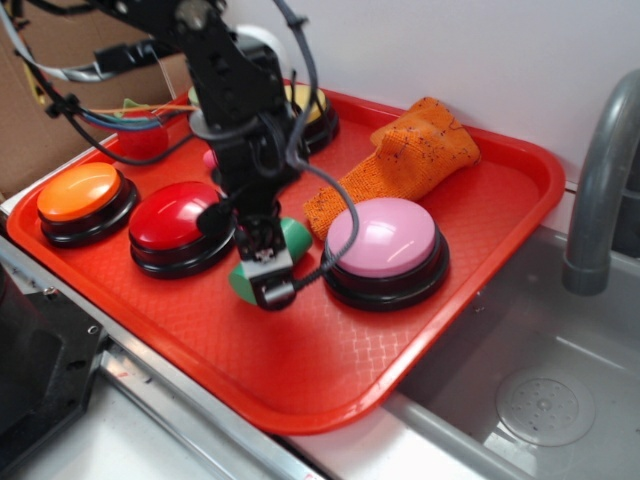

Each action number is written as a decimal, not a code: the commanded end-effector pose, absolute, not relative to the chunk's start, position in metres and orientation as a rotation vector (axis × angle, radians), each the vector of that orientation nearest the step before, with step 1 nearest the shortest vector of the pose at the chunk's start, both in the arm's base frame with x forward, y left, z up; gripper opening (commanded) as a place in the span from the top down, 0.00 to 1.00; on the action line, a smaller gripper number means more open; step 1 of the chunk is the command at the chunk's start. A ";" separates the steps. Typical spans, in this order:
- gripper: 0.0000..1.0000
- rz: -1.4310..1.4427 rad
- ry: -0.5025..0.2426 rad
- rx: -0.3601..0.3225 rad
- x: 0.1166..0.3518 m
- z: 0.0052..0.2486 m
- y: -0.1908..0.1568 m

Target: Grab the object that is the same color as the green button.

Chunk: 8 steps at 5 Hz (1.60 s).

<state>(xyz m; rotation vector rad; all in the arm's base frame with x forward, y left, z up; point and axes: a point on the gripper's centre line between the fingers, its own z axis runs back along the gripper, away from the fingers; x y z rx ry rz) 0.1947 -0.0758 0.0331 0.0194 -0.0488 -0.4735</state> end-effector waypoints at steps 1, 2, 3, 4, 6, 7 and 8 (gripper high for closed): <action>0.06 -0.422 -0.062 -0.026 0.200 0.025 -0.079; 1.00 -0.386 -0.069 -0.038 0.200 0.026 -0.075; 1.00 -0.326 -0.046 0.038 0.205 0.028 -0.074; 1.00 -0.256 -0.025 0.078 0.212 0.030 -0.070; 1.00 -0.089 -0.020 0.073 0.232 0.077 -0.059; 1.00 -0.021 0.009 0.023 0.245 0.102 -0.046; 1.00 0.066 0.045 0.040 0.258 0.121 -0.028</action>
